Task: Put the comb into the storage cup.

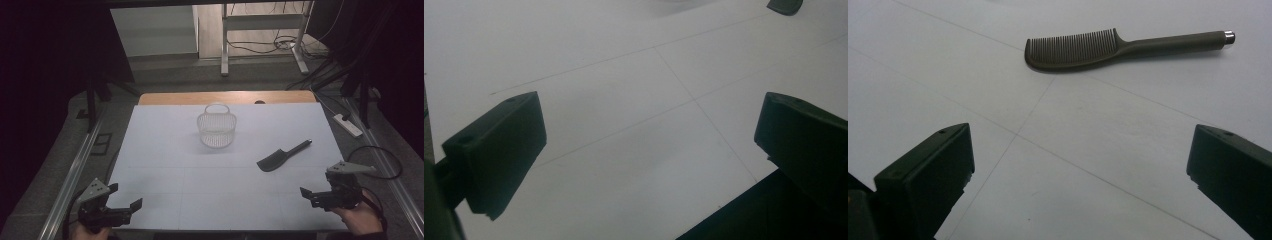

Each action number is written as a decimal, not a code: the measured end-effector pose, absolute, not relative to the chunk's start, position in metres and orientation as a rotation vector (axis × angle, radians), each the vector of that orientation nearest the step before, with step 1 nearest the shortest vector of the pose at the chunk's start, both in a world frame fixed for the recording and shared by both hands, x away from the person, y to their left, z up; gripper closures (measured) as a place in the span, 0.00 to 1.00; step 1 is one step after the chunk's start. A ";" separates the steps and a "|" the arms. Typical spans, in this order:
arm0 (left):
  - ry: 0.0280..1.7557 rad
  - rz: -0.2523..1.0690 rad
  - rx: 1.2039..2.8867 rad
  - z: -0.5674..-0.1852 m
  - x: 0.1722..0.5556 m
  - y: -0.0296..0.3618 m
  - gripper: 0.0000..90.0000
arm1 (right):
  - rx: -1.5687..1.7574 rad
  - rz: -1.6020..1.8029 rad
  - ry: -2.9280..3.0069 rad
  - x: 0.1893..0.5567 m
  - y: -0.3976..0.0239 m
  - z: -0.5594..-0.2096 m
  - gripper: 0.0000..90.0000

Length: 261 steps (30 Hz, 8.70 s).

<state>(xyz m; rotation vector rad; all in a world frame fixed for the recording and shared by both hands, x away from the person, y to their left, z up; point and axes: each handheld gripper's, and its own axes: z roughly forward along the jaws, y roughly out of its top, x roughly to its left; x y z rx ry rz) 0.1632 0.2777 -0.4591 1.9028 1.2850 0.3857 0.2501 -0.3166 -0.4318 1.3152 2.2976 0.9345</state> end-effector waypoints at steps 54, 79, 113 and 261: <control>1.288 0.361 1.878 -0.460 0.164 0.281 0.01 | 1.327 0.844 2.336 0.327 -0.301 -0.436 0.00; 1.281 0.355 1.887 -0.460 0.164 0.280 0.01 | 1.372 0.819 2.349 0.365 -0.296 -0.440 0.00; 1.276 0.349 1.903 -0.460 0.166 0.279 0.01 | 1.442 0.671 2.388 0.420 -0.281 -0.446 0.00; 1.260 0.336 1.916 -0.460 0.168 0.278 0.02 | 1.371 0.612 2.441 0.319 -0.314 -0.452 0.48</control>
